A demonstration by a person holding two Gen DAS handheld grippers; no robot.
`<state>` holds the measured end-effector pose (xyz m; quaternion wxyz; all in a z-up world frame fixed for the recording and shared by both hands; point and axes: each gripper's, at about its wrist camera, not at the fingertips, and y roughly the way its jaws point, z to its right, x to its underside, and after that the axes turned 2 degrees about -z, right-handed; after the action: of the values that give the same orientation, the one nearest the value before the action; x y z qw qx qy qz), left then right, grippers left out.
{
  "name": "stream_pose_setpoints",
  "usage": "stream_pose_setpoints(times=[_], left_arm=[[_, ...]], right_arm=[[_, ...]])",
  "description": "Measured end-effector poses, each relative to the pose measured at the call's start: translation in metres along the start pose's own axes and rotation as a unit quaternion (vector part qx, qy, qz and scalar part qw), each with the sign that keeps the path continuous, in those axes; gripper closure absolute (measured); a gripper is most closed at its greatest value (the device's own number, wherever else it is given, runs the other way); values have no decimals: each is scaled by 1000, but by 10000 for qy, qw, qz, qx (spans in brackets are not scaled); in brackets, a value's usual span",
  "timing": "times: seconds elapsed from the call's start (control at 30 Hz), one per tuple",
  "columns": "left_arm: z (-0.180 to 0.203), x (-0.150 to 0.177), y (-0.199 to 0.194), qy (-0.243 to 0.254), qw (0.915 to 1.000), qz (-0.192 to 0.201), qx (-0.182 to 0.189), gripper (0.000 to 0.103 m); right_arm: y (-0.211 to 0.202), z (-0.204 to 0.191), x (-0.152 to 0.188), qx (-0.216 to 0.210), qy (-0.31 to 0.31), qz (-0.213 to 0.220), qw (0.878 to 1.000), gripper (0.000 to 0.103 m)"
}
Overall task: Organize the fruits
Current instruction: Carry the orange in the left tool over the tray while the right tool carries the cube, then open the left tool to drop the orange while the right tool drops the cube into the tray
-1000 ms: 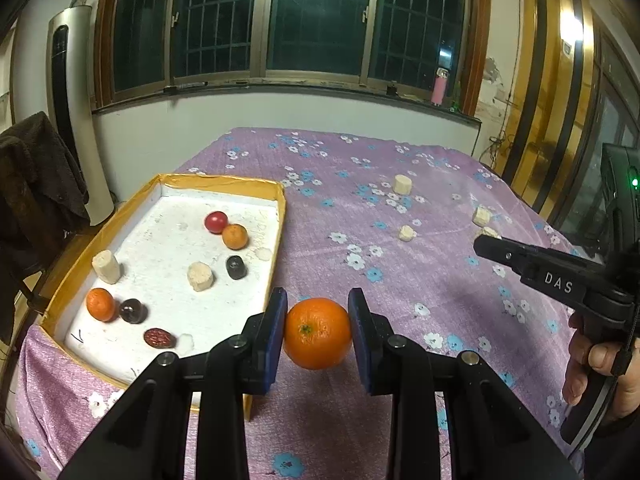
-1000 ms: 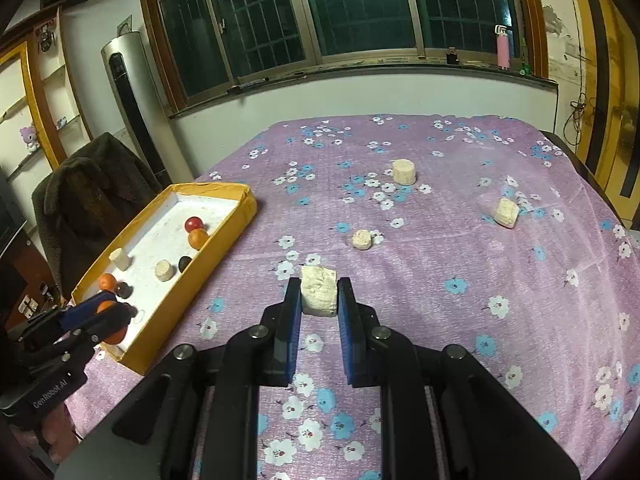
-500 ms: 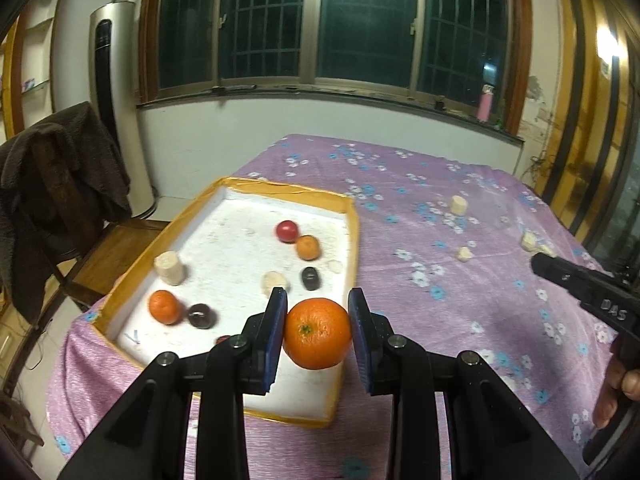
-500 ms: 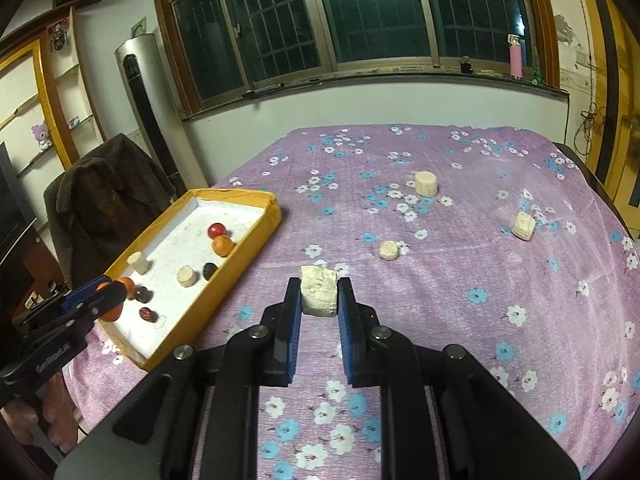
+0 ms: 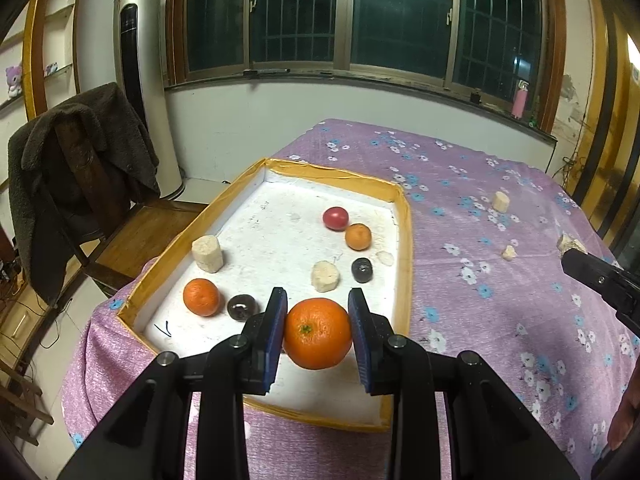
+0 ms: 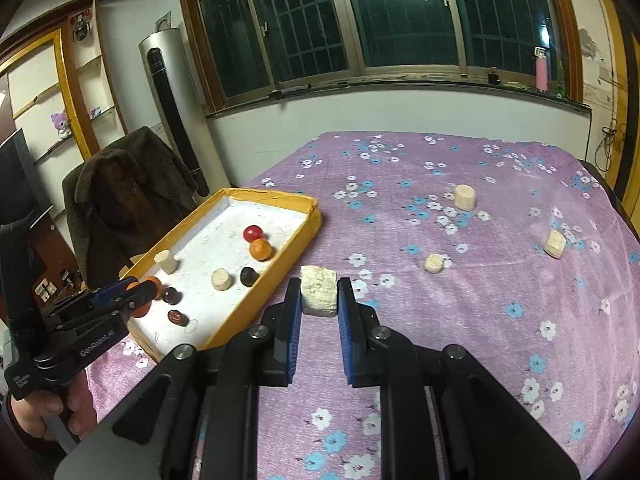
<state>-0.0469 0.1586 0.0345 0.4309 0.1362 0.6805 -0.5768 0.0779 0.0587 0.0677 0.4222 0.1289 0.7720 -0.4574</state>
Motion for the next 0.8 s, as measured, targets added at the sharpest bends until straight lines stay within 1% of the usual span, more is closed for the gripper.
stream_pose_setpoints(times=[0.33,0.53,0.63,0.8], left_arm=[[-20,-9,11,-119,9997,-70,-206,73],[-40,-19,20,-276,9990,-82,-335,73],[-46,-25,26,-301,9987,-82,-391,73],[-57,-42,45,-329,9983,-180,-442,72]], right_arm=[[21,-32,-14,-247,-172,-56,9995,84],[36,-54,-22,-415,-333,-86,9985,84],[47,-63,-26,-473,-386,-137,9980,84],[76,-79,-32,-552,-526,-352,9965,84]])
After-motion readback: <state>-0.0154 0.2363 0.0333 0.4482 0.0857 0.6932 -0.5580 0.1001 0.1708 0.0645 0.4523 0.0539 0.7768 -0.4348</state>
